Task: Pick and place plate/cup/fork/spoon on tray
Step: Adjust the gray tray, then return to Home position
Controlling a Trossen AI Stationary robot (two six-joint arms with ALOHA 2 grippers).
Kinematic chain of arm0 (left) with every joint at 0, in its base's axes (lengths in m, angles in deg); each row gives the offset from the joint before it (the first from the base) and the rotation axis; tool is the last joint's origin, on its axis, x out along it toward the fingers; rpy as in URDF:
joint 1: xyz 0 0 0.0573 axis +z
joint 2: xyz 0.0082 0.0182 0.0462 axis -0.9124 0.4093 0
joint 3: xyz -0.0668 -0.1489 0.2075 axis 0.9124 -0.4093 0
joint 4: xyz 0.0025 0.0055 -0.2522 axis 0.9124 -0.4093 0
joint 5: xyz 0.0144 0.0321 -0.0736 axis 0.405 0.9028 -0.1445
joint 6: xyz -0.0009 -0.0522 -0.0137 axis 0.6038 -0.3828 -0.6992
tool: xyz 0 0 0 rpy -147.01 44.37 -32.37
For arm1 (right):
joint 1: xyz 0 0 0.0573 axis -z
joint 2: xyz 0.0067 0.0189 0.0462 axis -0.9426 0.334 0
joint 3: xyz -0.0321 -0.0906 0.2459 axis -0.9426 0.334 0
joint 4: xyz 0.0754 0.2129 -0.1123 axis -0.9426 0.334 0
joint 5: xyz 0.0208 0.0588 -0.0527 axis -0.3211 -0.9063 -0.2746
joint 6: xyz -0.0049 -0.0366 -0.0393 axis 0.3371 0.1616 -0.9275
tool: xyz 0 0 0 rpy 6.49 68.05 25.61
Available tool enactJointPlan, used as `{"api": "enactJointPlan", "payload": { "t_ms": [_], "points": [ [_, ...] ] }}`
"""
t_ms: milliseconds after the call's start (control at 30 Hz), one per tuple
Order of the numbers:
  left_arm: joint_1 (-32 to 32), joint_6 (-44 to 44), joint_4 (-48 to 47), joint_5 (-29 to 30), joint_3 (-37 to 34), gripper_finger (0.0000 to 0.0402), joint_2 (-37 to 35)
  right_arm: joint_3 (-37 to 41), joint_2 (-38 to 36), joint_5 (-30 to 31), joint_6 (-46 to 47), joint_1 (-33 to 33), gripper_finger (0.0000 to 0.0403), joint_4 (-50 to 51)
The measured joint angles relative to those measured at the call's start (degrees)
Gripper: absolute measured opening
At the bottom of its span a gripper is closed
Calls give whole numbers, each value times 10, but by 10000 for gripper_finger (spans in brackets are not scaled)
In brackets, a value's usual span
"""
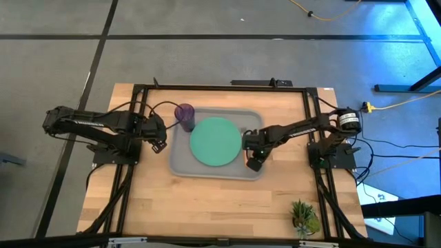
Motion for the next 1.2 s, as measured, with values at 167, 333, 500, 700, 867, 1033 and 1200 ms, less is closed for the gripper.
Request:
{"api": "enactJointPlan", "payload": {
  "t_ms": [167, 333, 500, 700, 867, 1033, 1200],
  "points": [
    [-1, 0, 0, -8, 0, 0, 0, 0, -30, 43, -3, -7, 0, 15],
    [-15, 0, 0, -10, 0, 0, 0, -1, -100, 78, 12, -5, 0, 49],
    [-27, 0, 10, -17, 0, 0, 0, 0, -179, 75, -1, -10, 0, 51],
    [-35, -2, 10, -18, 24, 0, -23, -1, -290, 74, -1, -10, 0, 28],
    [-35, 34, 11, 43, 79, 0, -77, -3, -387, 77, -31, -10, 0, -9],
    [-35, 73, 10, 74, 101, 0, -143, -3, -460, 175, -69, -10, 0, -6],
    [-35, 85, 8, 90, 92, 0, -228, 6, -529, 186, -162, -10, 0, -6]
  ]
}}
